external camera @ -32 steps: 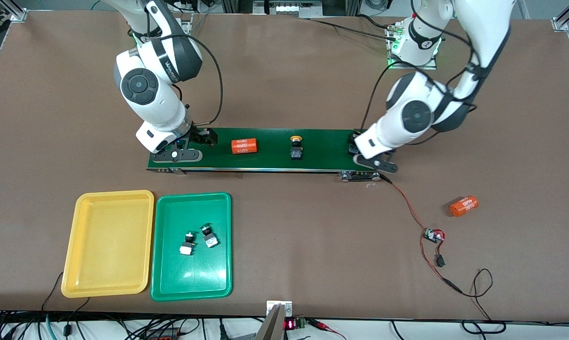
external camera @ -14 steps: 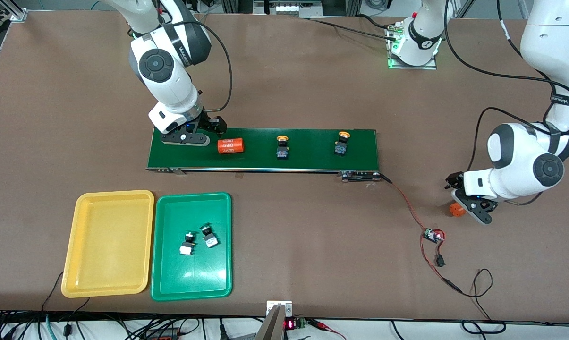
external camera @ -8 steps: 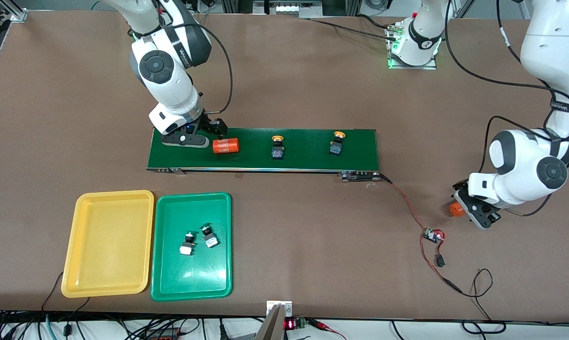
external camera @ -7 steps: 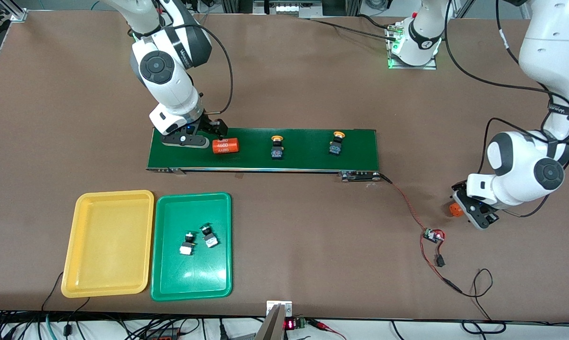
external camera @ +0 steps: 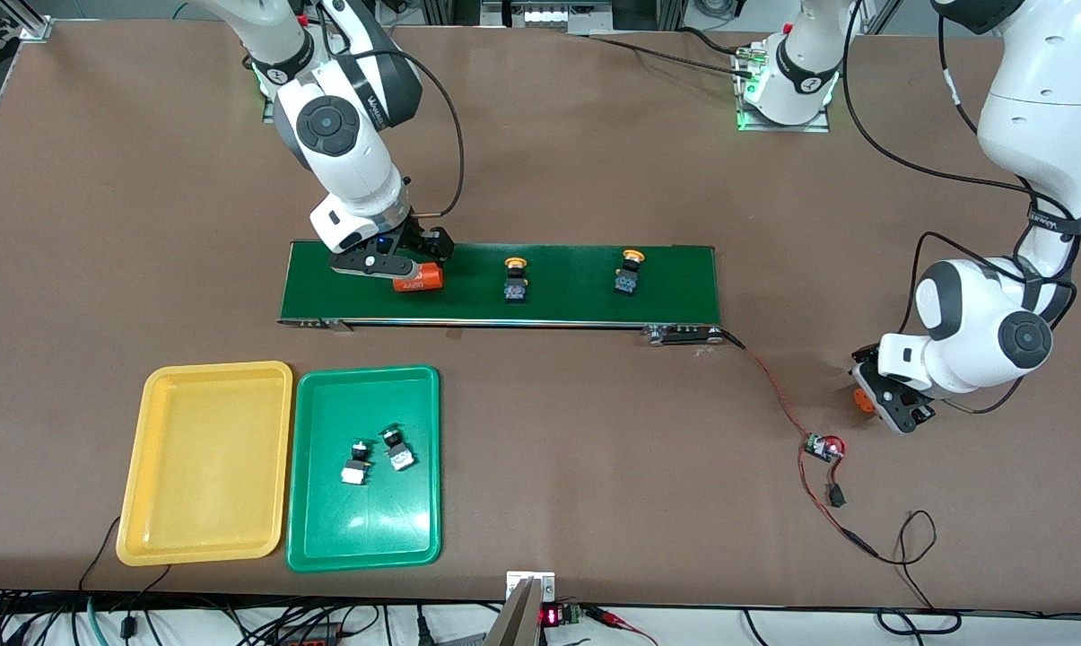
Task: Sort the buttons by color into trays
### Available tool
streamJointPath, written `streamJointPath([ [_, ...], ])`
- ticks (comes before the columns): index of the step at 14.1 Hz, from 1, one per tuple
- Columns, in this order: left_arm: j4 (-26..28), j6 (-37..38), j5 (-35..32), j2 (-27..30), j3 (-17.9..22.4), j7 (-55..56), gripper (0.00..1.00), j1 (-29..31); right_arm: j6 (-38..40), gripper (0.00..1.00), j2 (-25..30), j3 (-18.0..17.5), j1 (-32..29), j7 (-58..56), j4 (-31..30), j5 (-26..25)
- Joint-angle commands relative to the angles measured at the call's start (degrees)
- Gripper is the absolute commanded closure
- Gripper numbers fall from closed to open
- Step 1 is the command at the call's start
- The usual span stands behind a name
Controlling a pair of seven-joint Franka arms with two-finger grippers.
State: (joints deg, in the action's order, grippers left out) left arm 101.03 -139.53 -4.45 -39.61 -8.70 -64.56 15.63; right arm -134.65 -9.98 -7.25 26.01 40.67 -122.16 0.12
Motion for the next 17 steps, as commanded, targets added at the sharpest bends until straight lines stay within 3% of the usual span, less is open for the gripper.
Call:
streamJointPath([
  [1, -0.40, 0.13, -1.00, -0.82, -0.09, -1.62, 0.11, 1.07, -0.26, 0.00, 0.49, 0.13, 0.18, 0.73, -0.18, 0.50],
  [3, -0.31, 0.65, -1.00, -0.56, -0.09, -1.36, 0.62, 1.07, -0.26, 0.00, 0.49, 0.13, 0.18, 0.73, -0.18, 0.50],
  [5, 0.30, 1.01, -1.00, 0.93, -0.09, -1.09, 0.92, 0.89, -0.26, 0.00, 0.49, 0.13, 0.18, 0.82, -0.18, 0.50],
  [6, 1.35, 1.71, -0.92, 2.24, -0.17, -1.01, 0.99, 0.63, -0.26, 0.00, 0.40, 0.22, 0.18, 0.73, -0.18, 0.50],
  [9, 4.25, 7.92, -0.21, 9.17, -0.88, 2.48, 1.00, -2.52, -0.26, 0.00, 0.40, 0.22, 0.18, 0.82, -0.18, 0.50],
  [11, 7.41, 14.16, 3.36, 14.62, -2.01, 13.09, 1.00, -5.34, -0.52, 0.00, 0.31, 0.13, 0.18, 0.82, -0.10, 0.50],
  [13, 9.44, 17.35, 6.90, 17.63, -5.00, 19.54, 1.00, -6.84, -1.40, 0.00, -0.21, 0.13, 0.18, 0.73, 0.08, 0.50],
  [17, 14.88, 17.80, 6.82, 21.75, -13.51, 18.86, 1.00, -9.83, -3.51, 0.00, -1.10, 0.13, 0.35, 0.73, 0.08, 0.41],
])
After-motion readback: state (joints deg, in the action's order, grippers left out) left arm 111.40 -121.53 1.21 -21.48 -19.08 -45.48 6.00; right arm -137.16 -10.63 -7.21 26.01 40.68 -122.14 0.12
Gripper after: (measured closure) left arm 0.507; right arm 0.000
